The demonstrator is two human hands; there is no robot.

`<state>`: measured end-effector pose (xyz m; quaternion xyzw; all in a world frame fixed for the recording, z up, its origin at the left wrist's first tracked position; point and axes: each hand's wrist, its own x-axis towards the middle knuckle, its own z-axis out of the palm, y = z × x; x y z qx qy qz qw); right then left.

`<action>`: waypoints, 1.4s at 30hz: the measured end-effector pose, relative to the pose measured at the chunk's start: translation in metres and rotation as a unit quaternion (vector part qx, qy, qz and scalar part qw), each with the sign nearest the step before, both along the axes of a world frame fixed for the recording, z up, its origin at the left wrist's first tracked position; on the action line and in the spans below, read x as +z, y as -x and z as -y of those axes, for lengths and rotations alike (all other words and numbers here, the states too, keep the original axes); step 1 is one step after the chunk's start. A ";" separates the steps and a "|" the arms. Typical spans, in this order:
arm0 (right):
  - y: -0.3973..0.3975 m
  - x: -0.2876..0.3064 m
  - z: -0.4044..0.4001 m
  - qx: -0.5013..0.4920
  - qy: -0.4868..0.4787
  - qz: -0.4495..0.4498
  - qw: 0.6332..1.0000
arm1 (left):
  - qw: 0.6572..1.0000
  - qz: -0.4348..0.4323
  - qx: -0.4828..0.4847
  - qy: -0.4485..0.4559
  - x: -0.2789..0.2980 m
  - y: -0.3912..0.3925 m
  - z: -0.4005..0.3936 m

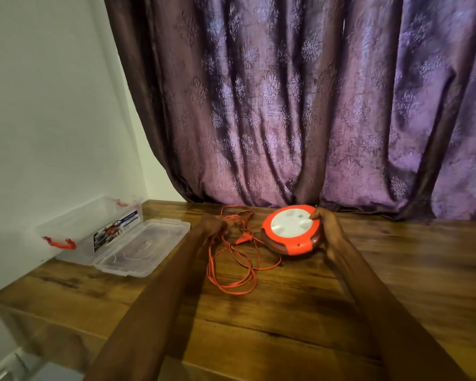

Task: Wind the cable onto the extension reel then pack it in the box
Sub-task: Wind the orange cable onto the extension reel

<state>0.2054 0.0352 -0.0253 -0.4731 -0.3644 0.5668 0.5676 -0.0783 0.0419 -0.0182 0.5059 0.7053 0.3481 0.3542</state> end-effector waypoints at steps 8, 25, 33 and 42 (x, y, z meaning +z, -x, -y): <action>-0.002 -0.001 0.002 0.012 0.000 -0.027 1.000 | 0.981 0.192 -0.031 0.009 0.016 0.010 0.004; 0.031 -0.006 -0.003 0.059 -0.028 -0.028 0.997 | 0.968 0.195 -0.151 -0.047 0.034 -0.016 0.016; 0.049 -0.008 0.004 0.103 -0.051 -0.063 0.991 | 0.964 0.233 -0.128 -0.024 0.044 -0.028 0.016; 0.050 -0.014 0.010 0.149 0.003 -0.109 0.983 | 0.986 -0.028 -0.127 -0.106 0.073 -0.052 0.004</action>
